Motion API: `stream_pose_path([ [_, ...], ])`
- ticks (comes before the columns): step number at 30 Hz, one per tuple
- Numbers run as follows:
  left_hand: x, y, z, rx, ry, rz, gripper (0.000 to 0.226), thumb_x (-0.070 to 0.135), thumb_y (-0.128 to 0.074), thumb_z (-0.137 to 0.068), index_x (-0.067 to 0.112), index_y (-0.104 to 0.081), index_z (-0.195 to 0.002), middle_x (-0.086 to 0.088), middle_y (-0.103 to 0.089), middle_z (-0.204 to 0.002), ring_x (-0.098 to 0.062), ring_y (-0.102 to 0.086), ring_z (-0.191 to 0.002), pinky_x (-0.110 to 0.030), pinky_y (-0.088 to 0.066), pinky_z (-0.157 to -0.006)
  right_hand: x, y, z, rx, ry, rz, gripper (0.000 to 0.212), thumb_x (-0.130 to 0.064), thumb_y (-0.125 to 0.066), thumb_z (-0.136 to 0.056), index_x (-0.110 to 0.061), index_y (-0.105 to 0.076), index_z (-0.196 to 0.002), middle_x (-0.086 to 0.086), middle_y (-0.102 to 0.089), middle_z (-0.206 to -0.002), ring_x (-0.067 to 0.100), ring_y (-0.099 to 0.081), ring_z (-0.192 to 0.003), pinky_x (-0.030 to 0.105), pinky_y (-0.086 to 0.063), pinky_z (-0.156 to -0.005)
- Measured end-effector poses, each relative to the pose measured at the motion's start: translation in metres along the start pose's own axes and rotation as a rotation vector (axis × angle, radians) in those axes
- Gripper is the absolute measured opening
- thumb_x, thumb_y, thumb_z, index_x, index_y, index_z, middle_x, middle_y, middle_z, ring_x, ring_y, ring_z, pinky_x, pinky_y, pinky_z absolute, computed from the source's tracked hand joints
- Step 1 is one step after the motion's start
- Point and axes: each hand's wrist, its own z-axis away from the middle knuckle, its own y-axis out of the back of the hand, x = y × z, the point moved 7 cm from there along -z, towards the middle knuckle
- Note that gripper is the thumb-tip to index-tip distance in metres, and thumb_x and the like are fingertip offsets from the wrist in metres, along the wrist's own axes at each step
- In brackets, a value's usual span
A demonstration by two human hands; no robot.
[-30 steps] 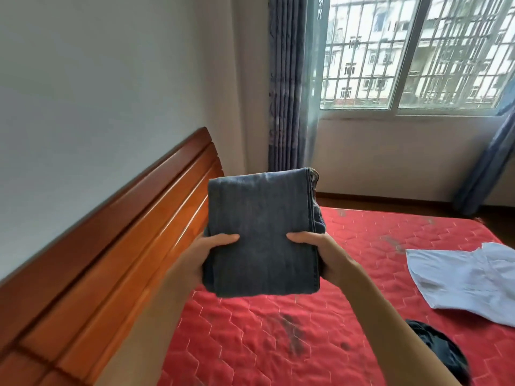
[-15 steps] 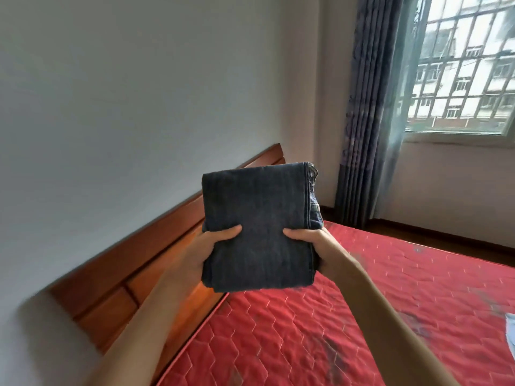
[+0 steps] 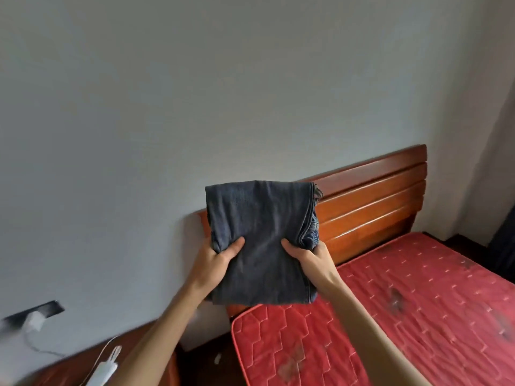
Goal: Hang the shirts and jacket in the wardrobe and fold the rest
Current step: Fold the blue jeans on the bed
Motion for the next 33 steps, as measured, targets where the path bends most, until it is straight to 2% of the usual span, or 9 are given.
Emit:
stream_pose_path([
  [4,-0.008,0.080,0.031,0.120,0.085,-0.005,0.022,0.029,-0.072,-0.089,0.012,-0.075,-0.102,-0.001,-0.077,-0.099,-0.016,-0.074,-0.091,-0.029,-0.058,-0.079,0.014,-0.083,0.003,-0.177,-0.038,-0.058,0.014,-0.013,-0.075,-0.085,-0.018,-0.072,-0.098,-0.001,-0.077,-0.099,0.017,-0.073,-0.094,0.032,-0.059,-0.081],
  [9,-0.020,0.179,0.074,0.303,0.104,0.007,0.014,0.030,-0.071,-0.089,0.019,-0.072,-0.099,0.009,-0.077,-0.093,-0.007,-0.072,-0.086,-0.015,-0.054,-0.068,0.028,-0.193,0.019,-0.368,-0.064,-0.051,0.021,-0.015,-0.077,-0.083,-0.019,-0.071,-0.103,-0.002,-0.076,-0.104,0.019,-0.071,-0.099,0.037,-0.057,-0.089],
  [15,-0.041,0.307,0.125,0.509,0.146,0.078,0.038,0.050,-0.067,-0.087,0.026,-0.068,-0.116,0.009,-0.075,-0.110,-0.013,-0.070,-0.101,-0.032,-0.054,-0.091,0.029,-0.325,0.057,-0.556,-0.062,-0.032,0.021,-0.020,-0.078,-0.083,-0.023,-0.070,-0.102,-0.005,-0.075,-0.101,0.016,-0.070,-0.095,0.032,-0.055,-0.085],
  [20,-0.058,0.419,0.176,0.670,0.170,0.231,0.022,0.038,-0.068,-0.089,0.028,-0.067,-0.110,0.009,-0.075,-0.106,-0.011,-0.071,-0.097,-0.027,-0.052,-0.081,0.029,-0.444,0.106,-0.716,-0.070,-0.022,0.019,-0.019,-0.078,-0.083,-0.022,-0.071,-0.101,-0.002,-0.077,-0.098,0.021,-0.073,-0.091,0.038,-0.058,-0.085],
  [23,-0.075,0.483,0.214,0.755,0.211,0.304,0.032,0.039,-0.070,-0.088,0.024,-0.067,-0.117,0.004,-0.074,-0.114,-0.016,-0.069,-0.106,-0.030,-0.052,-0.086,0.031,-0.513,0.143,-0.840,-0.072,-0.016,0.016,-0.018,-0.075,-0.085,-0.016,-0.072,-0.101,0.002,-0.078,-0.096,0.021,-0.075,-0.087,0.037,-0.059,-0.082],
  [26,-0.085,0.539,0.256,0.849,0.211,0.320,0.042,0.043,-0.075,-0.082,0.022,-0.068,-0.118,0.002,-0.074,-0.116,-0.018,-0.069,-0.107,-0.036,-0.052,-0.092,0.040,-0.578,0.178,-0.921,-0.090,0.012,0.027,-0.024,-0.077,-0.084,-0.013,-0.071,-0.108,0.001,-0.078,-0.096,0.021,-0.074,-0.088,0.039,-0.059,-0.083],
  [29,-0.090,0.588,0.301,0.949,0.181,0.273,0.058,0.050,-0.081,-0.074,0.023,-0.067,-0.123,0.004,-0.071,-0.121,-0.018,-0.068,-0.111,-0.044,-0.049,-0.103,0.053,-0.635,0.216,-1.000,-0.137,0.002,0.028,-0.021,-0.077,-0.083,-0.008,-0.069,-0.108,0.001,-0.078,-0.094,0.016,-0.075,-0.081,0.024,-0.058,-0.065],
  [31,-0.095,0.612,0.333,1.003,0.216,0.269,0.051,0.048,-0.080,-0.078,0.024,-0.067,-0.121,0.005,-0.073,-0.117,-0.015,-0.070,-0.106,-0.041,-0.052,-0.098,0.063,-0.670,0.243,-1.054,-0.168,0.001,0.025,-0.017,-0.077,-0.083,-0.007,-0.069,-0.104,0.002,-0.078,-0.091,0.016,-0.075,-0.078,0.022,-0.057,-0.059],
  [33,-0.102,0.634,0.366,1.089,0.259,0.274,0.042,0.046,-0.079,-0.079,0.025,-0.069,-0.114,0.008,-0.076,-0.107,-0.012,-0.073,-0.096,-0.034,-0.055,-0.086,0.077,-0.702,0.270,-1.090,-0.209,0.008,0.024,-0.012,-0.077,-0.082,-0.004,-0.070,-0.104,0.007,-0.078,-0.091,0.022,-0.075,-0.081,0.033,-0.061,-0.068],
])
